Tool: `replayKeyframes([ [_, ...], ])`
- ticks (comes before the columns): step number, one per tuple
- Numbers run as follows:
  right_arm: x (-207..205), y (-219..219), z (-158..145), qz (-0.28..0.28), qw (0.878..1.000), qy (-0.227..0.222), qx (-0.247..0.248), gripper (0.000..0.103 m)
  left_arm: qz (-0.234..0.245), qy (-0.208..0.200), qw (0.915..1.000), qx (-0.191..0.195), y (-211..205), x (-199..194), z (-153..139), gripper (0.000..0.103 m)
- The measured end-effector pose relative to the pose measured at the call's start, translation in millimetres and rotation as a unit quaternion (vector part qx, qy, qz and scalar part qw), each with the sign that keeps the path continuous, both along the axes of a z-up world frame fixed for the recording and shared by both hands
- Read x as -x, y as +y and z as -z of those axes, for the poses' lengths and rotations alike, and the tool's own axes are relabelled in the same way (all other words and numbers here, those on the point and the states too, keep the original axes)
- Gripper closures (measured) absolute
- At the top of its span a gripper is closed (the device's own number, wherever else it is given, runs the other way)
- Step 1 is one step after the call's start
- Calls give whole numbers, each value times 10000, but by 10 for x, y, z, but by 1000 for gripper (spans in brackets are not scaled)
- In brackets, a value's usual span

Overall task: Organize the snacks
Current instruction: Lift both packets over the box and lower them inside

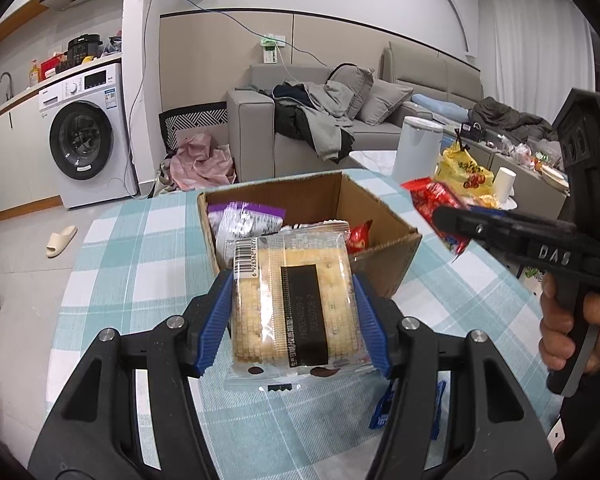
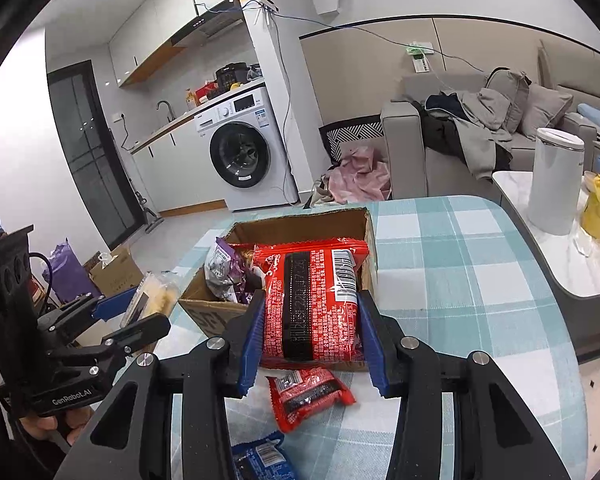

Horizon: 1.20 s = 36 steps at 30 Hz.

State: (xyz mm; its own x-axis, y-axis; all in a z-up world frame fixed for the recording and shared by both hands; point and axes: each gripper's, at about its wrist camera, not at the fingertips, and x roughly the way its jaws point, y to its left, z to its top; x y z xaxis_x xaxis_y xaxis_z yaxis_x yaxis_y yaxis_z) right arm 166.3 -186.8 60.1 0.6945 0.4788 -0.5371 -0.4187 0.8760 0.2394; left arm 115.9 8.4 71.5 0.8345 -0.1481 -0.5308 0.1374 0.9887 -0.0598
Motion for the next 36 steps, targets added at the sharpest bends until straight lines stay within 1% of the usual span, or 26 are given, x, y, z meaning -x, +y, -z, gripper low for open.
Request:
replayKeyframes([
  [3, -29, 34, -18, 3, 10000, -28, 45, 59, -15, -52, 10000, 2, 2, -60, -52, 47],
  [10, -119, 117, -49, -15, 10000, -26, -34, 59, -95, -144, 9999, 17, 38, -195, -139, 47],
  [20, -336, 299, -61, -81, 9999, 38, -103, 59, -172, -152, 9997, 80, 105, -382, -149, 47],
  [26, -503, 392, 5, -123, 9997, 162, -152, 59, -243, -145, 9996, 99, 132, -612, -106, 47],
  [30, -602, 467, 94, -129, 9996, 222, -94, 59, -270, -124, 9996, 27, 103, -769, -23, 47],
  [36, -742, 513, 184, -131, 9992, 357, -145, 59, -245, -97, 9996, -95, 5, -949, 124, 47],
])
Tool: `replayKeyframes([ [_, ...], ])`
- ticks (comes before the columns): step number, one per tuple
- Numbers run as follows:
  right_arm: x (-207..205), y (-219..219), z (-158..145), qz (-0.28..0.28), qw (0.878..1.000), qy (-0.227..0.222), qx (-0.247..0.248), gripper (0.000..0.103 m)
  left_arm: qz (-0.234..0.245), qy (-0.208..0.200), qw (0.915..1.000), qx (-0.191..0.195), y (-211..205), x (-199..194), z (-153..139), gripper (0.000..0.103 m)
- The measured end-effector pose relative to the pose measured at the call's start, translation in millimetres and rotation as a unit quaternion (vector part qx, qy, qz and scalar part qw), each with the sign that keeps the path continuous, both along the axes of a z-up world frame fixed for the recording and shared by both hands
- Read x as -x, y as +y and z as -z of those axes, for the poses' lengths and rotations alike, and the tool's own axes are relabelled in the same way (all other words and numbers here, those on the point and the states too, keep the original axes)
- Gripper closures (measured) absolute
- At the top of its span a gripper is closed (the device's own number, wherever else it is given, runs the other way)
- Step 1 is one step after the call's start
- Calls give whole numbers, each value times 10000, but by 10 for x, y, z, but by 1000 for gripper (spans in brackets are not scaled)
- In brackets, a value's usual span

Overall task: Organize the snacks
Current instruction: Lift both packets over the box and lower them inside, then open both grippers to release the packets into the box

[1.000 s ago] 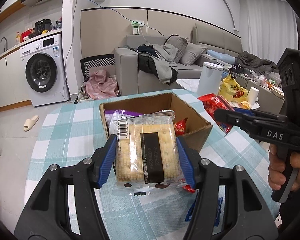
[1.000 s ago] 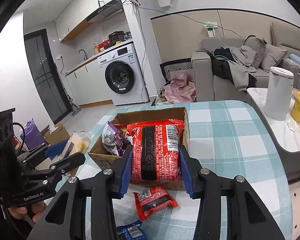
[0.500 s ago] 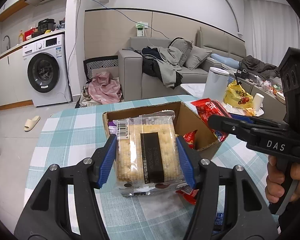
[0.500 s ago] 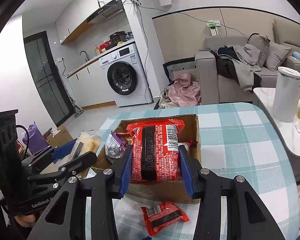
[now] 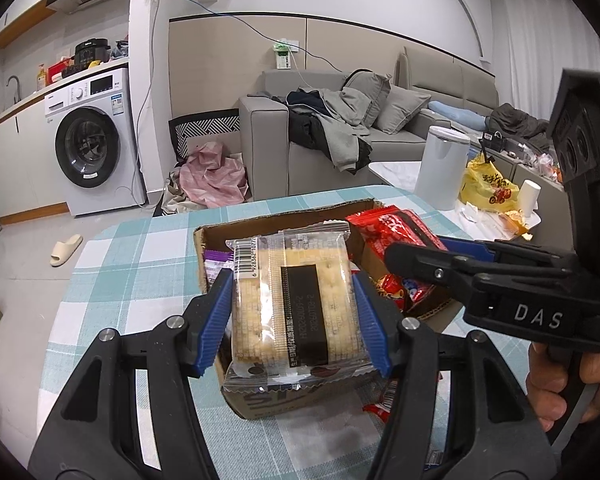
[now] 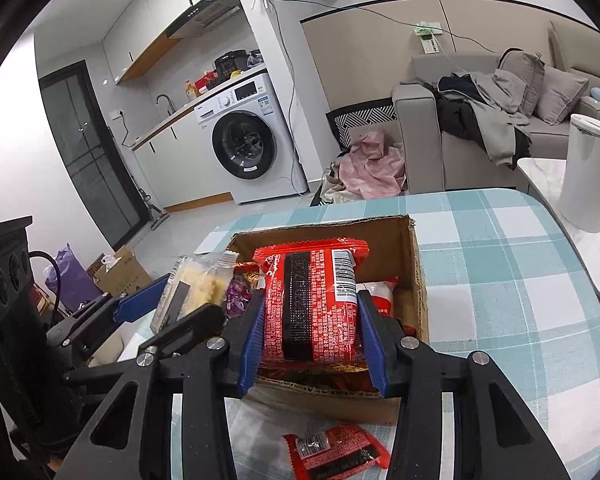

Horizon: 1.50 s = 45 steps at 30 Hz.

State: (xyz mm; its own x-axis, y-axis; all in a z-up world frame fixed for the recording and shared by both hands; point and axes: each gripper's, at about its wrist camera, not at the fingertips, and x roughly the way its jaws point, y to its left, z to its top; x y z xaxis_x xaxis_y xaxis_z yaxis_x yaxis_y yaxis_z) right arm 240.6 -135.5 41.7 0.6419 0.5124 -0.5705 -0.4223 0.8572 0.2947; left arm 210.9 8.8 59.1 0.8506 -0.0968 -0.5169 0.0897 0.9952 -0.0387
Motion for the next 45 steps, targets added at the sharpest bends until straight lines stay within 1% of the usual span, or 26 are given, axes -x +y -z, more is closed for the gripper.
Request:
replayKeyframes([
  [5, -89, 2, 44, -14, 10000, 34, 40, 59, 13, 72, 10000, -18, -49, -110, 114, 47],
  [12, -235, -25, 134, 34, 9997, 250, -58, 59, -93, 46, 9995, -296, -112, -218, 242, 47],
  [17, -275, -5, 178, 59, 9995, 307, -22, 59, -183, 277, 9992, -225, -72, -321, 365, 47],
  [19, -285, -2, 188, 71, 9995, 321, -2, 59, -149, 344, 9992, -133, -61, -369, 404, 47],
  [21, -306, 9, 188, 79, 9994, 327, 25, 59, -154, 345, 9992, -95, -59, -407, 413, 47],
  [25, -313, 20, 163, 88, 9995, 304, 51, 58, -138, 370, 9991, -156, -71, -445, 415, 47],
  [29, -240, 11, 90, 44, 9999, 158, 49, 55, -133, 356, 9989, -288, -106, -386, 387, 46],
  [30, -213, 3, 62, 43, 9999, 108, 62, 53, -131, 368, 9988, -300, -119, -365, 373, 45],
  [31, -182, -6, 30, 47, 9999, 64, 77, 51, -106, 376, 9988, -283, -108, -316, 348, 40],
  [32, -145, -14, -6, 49, 9999, 18, 106, 48, -88, 364, 9990, -246, -107, -288, 327, 31],
  [33, -104, -27, -40, 48, 9999, -43, 149, 39, -82, 329, 9992, -206, -106, -247, 294, 26],
  [34, -58, -46, -73, 41, 9998, -103, 176, 29, -74, 271, 9995, -151, -96, -192, 257, 19],
  [35, -14, -71, -104, 27, 9997, -156, 170, 25, -61, 199, 9998, -79, -67, -117, 215, 18],
  [36, 25, -96, -127, 11, 9997, -187, 152, 17, -36, 169, 9998, -21, -42, -66, 179, 17],
  [37, 70, -131, -149, -5, 9997, -193, 139, 13, -5, 175, 9998, 31, -25, -14, 150, 12],
  [38, 96, -155, -156, -12, 9997, -180, 134, 12, -5, 169, 9998, 64, -10, 43, 123, 6],
  [39, 136, -194, -164, -18, 9998, -125, 132, 10, -25, 126, 9999, 87, 5, 105, 91, 2],
  [41, 191, -251, -161, -35, 9999, -32, 158, 9, -76, 6, 9999, 116, 38, 240, 34, 1],
  [43, 265, -295, -146, -29, 9998, 5, 178, 0, -56, 14, 9999, 158, 61, 354, 5, 1],
  [45, 343, -353, -125, -30, 9998, 28, 176, 0, -32, 23, 9998, 177, 73, 473, -13, 1],
])
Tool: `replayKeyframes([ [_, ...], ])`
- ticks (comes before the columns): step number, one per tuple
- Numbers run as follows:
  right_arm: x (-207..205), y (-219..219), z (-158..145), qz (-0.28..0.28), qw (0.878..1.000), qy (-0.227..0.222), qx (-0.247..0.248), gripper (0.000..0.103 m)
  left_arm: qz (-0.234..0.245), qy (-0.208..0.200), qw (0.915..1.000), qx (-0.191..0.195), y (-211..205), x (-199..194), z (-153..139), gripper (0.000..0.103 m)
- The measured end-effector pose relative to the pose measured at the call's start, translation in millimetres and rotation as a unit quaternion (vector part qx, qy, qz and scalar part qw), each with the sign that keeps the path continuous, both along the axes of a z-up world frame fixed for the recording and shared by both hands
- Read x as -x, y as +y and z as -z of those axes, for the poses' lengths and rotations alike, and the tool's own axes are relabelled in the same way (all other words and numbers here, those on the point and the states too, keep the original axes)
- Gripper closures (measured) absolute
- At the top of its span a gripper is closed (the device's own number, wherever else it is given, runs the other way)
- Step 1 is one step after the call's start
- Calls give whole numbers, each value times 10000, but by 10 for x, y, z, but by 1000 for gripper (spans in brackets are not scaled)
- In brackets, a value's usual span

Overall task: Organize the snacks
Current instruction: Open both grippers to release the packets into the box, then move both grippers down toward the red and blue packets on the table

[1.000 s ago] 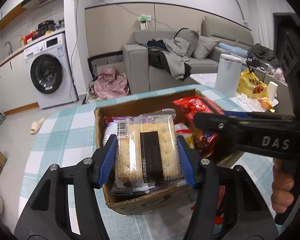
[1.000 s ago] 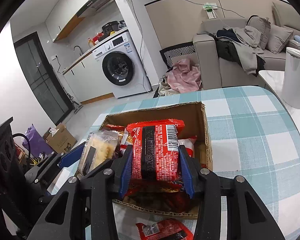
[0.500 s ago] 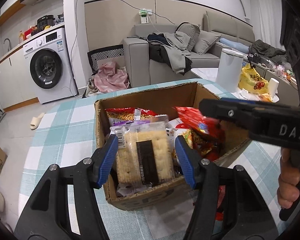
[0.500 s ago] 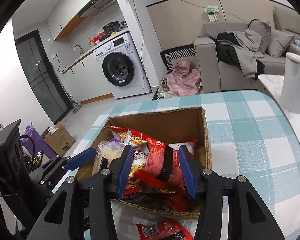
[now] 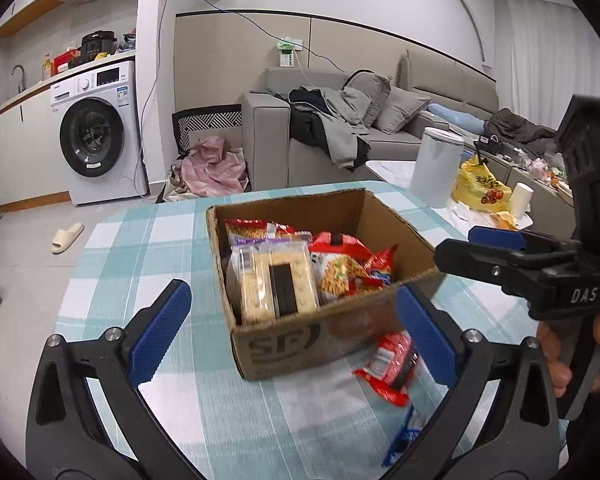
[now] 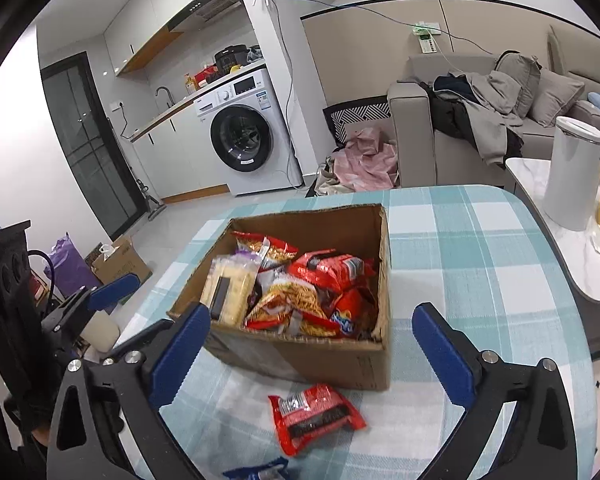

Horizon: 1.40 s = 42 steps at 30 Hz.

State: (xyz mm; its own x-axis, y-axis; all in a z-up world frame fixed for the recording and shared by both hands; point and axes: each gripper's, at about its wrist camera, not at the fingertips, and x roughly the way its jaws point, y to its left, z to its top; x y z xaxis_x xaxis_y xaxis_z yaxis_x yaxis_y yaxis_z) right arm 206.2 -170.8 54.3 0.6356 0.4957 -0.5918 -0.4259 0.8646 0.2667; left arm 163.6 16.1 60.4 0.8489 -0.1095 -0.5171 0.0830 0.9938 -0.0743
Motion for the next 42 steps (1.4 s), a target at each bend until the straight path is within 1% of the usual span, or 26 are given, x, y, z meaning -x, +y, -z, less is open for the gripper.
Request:
replayKeyframes([
  [6, 215, -102, 81, -29, 9999, 114, 85, 0, 29, 2, 10000, 25, 14, 351, 3, 1],
  [10, 306, -127, 166, -27, 9996, 215, 181, 0, 75, 10, 10000, 26, -16, 472, 23, 1],
  [13, 392, -136, 233, -80, 9993, 180, 332, 0, 94, 36, 9999, -35, -39, 532, 65, 1],
  [17, 444, -143, 295, -108, 9988, 169, 448, 0, 95, 144, 9998, -105, -52, 541, 150, 1],
  [19, 460, -156, 316, -129, 9987, 176, 465, 0, 98, 205, 9997, -64, -50, 550, 206, 1],
  [21, 459, -157, 341, -120, 9980, 175, 600, 0, 103, 252, 9996, 26, -38, 528, 259, 1],
  [22, 450, -161, 352, -100, 9979, 182, 621, 0, 126, 329, 9994, -7, -46, 508, 289, 1],
  [23, 430, -166, 368, -91, 9978, 236, 620, 0, 139, 375, 9992, -82, -53, 487, 303, 1],
  [25, 381, -194, 419, -159, 9975, 509, 464, 0, 122, 359, 9991, -193, -71, 472, 338, 1],
  [27, 359, -203, 459, -223, 9967, 652, 439, 0, 185, 393, 9989, -204, -88, 453, 356, 1],
  [29, 357, -175, 484, -233, 9957, 665, 594, 0, 214, 424, 9986, -216, -115, 437, 370, 1],
  [33, 388, -113, 589, -418, 9915, 773, 959, 0, 262, 495, 9981, -251, -157, 419, 430, 1],
  [38, 430, -33, 696, -603, 9863, 822, 1294, 0, 327, 581, 9973, -292, -182, 397, 486, 1],
  [42, 492, 35, 795, -921, 9799, 907, 1521, 0, 327, 607, 9972, -288, -177, 388, 509, 1],
])
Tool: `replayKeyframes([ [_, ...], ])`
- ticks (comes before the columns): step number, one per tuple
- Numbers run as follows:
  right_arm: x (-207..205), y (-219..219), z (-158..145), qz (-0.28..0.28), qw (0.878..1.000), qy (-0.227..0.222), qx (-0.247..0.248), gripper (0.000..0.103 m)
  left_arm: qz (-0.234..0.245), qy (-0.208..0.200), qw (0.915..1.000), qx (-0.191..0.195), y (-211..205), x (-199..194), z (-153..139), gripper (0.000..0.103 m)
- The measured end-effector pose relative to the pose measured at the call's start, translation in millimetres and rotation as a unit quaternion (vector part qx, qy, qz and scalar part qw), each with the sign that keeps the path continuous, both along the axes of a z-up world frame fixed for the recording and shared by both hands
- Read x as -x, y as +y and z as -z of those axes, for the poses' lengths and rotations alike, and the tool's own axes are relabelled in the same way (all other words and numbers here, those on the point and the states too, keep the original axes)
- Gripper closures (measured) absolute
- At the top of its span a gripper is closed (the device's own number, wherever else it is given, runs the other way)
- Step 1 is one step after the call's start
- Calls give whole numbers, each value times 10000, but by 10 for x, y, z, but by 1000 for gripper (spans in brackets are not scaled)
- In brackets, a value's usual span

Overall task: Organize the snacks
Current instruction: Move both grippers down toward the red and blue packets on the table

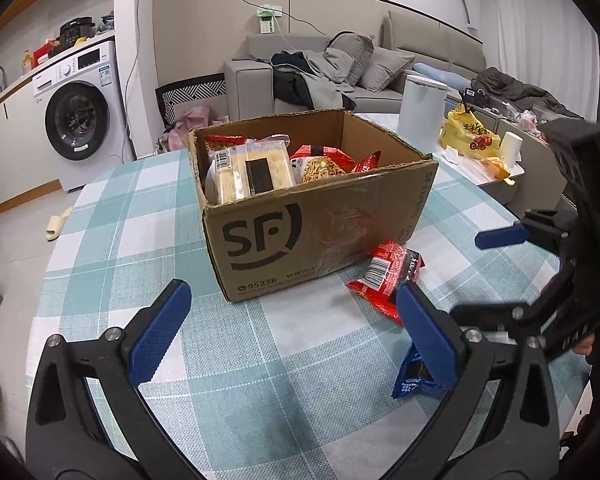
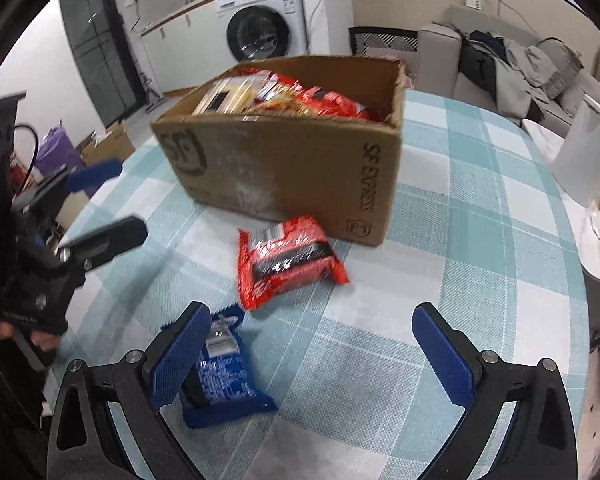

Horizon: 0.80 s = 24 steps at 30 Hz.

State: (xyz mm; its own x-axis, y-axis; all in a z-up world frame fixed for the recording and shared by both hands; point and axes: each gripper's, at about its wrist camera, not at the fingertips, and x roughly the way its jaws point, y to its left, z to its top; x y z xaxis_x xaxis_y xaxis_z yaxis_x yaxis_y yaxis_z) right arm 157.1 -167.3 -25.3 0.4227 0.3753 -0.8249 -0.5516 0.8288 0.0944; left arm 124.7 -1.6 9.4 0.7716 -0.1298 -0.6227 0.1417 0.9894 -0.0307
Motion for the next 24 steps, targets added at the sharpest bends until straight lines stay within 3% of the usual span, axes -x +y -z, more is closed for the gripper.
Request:
replayKeyframes([
  [17, 252, 328, 265, -965, 9944, 118, 418, 0, -69, 91, 9999, 47, 67, -60, 62, 1],
  [24, 228, 334, 376, -914, 9941, 225, 542, 0, -45, 130, 9999, 59, 59, -78, 85, 1],
])
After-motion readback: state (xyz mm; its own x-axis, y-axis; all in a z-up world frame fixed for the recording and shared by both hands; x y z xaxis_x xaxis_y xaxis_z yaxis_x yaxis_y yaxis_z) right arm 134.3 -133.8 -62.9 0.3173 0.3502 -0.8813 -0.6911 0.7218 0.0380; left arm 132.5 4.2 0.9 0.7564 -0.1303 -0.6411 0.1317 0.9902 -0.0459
